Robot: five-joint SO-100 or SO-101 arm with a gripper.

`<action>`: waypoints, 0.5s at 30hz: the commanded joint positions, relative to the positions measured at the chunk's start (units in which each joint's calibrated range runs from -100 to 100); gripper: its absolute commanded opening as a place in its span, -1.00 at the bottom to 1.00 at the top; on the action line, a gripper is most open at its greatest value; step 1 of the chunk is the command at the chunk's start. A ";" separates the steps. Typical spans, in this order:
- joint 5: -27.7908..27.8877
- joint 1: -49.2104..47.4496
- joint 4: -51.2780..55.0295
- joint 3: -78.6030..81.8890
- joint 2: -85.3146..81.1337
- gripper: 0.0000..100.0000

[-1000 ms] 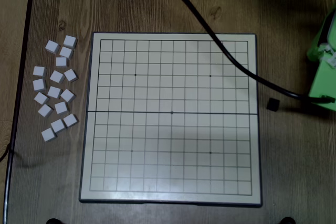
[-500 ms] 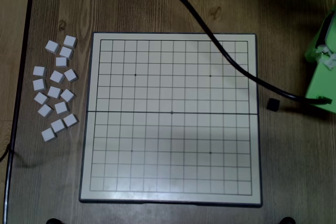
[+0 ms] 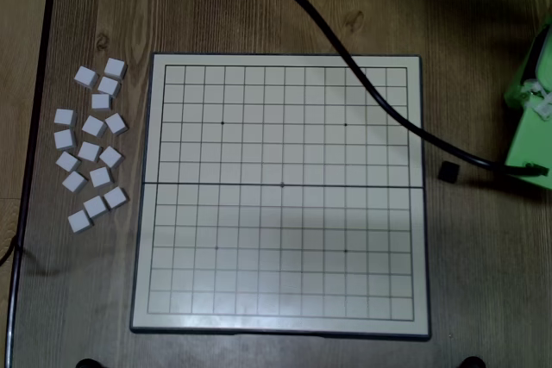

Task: Grasp a Black stone and put it on the board on position (0,0).

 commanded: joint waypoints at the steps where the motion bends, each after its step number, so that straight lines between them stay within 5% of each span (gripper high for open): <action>1: 0.15 1.02 -0.48 -1.74 -1.57 -0.75; 15: 0.29 1.93 -3.05 2.32 -2.25 -0.74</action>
